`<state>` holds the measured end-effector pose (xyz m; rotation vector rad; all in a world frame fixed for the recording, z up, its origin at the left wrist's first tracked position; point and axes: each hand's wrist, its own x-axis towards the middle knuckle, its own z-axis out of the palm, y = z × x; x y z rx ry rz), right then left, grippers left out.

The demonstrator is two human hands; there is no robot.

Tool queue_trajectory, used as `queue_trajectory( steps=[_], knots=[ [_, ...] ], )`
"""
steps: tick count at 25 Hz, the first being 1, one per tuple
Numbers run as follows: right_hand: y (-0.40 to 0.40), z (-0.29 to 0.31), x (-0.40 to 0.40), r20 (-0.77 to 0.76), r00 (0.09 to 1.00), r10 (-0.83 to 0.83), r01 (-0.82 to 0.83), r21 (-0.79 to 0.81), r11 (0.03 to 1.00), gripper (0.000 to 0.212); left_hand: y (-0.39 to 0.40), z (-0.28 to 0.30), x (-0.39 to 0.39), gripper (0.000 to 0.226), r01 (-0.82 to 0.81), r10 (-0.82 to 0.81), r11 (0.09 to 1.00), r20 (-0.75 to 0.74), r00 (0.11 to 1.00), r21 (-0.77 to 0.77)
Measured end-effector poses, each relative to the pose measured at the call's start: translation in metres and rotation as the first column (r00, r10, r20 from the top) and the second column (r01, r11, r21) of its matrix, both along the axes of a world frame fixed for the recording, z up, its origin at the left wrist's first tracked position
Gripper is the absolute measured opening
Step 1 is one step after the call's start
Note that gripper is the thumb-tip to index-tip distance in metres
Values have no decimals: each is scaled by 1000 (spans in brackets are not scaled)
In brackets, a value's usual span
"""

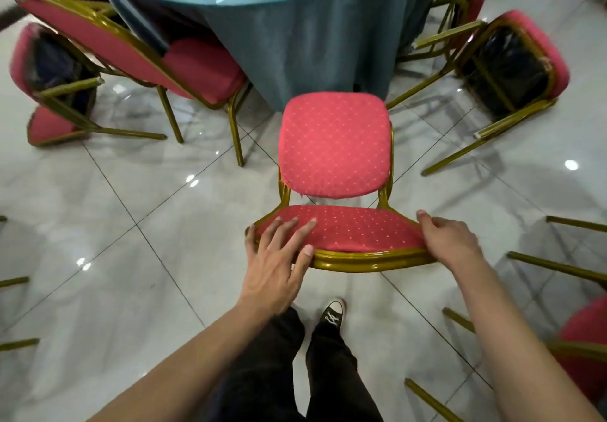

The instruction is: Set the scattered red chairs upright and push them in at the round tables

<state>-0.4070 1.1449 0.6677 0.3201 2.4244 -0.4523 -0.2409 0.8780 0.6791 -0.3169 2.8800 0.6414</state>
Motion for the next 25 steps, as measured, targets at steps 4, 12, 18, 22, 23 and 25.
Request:
queue_trajectory(
  steps=[4,12,18,22,23,25],
  knots=[
    [-30,14,32,-433,898,81,-180,-193,964,62,-3,-2,-21,61,-61,61,998,-79,995,7],
    [-42,-4,-9,-630,767,119,-345,-249,905,66,-24,11,-104,67,-142,149,988,-99,984,67],
    [-54,4,-50,-610,780,136,-355,-254,900,63,-34,13,-139,64,-151,157,987,-116,981,60],
    [-59,9,-63,-581,800,151,-350,-247,904,58,-38,16,-150,60,-146,149,988,-79,986,43],
    [-60,10,-65,-576,803,156,-348,-240,906,58,-39,17,-151,60,-136,138,990,-72,988,36],
    [-62,10,-65,-583,799,151,-346,-239,907,59,-42,16,-154,60,-131,133,991,-66,989,31]
  ],
)
